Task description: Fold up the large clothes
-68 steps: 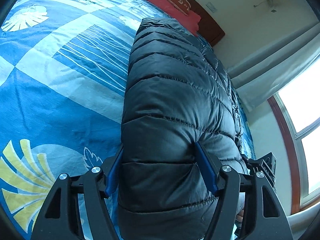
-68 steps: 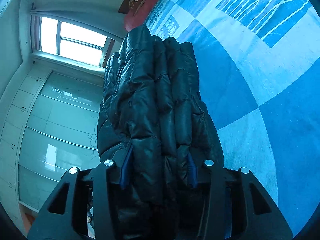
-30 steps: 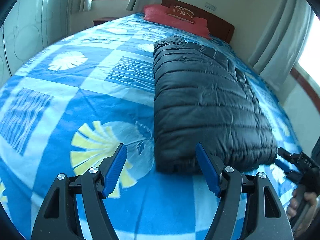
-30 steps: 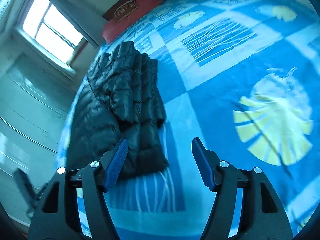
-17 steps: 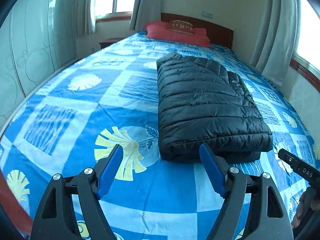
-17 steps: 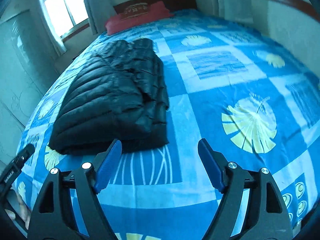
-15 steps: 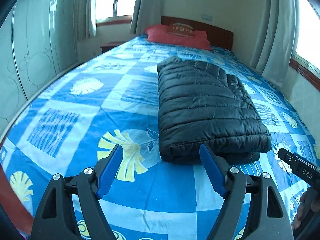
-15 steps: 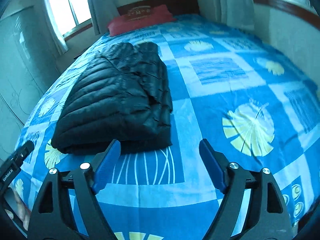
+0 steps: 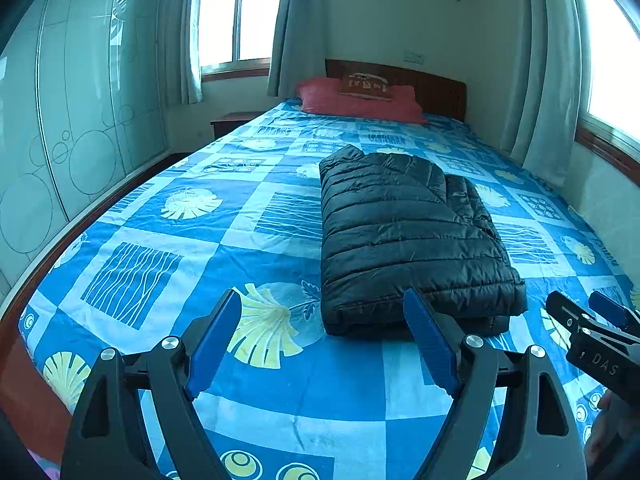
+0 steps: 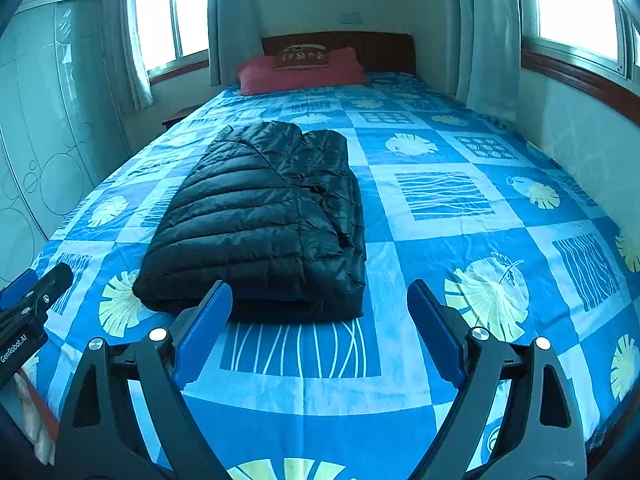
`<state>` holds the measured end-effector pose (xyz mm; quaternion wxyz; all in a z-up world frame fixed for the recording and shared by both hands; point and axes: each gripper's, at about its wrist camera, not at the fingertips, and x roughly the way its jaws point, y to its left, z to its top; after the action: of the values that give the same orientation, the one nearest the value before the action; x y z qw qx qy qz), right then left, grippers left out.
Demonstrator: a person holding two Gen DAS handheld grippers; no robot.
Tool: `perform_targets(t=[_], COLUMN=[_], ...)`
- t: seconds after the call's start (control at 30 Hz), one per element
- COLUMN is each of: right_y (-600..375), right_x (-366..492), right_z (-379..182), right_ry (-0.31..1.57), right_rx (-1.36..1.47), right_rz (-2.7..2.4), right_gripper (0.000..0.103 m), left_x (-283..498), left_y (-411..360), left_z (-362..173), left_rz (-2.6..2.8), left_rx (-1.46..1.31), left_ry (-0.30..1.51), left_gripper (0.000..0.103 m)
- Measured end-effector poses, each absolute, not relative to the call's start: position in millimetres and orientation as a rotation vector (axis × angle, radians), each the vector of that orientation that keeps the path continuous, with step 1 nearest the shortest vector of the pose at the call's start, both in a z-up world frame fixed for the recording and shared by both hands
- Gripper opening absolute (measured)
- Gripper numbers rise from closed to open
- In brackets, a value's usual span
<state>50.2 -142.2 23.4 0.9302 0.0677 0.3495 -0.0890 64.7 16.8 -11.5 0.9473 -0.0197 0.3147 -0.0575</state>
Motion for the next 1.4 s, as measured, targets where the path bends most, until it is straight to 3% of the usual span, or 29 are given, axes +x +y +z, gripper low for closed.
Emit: perform_targets(t=[1.4], right_y=[-133.2], right_x=[48.8], right_z=[27.5], right_ry=[0.702], right_rx=[0.139], right_rz=[-0.163], right_gripper=[0.09], left_x=[55.6], left_y=[10.2], left_z=[-6.7], left_rz=[-0.1], left_rx=[-0.015], left_ry=[0.622], left_gripper=[0.082])
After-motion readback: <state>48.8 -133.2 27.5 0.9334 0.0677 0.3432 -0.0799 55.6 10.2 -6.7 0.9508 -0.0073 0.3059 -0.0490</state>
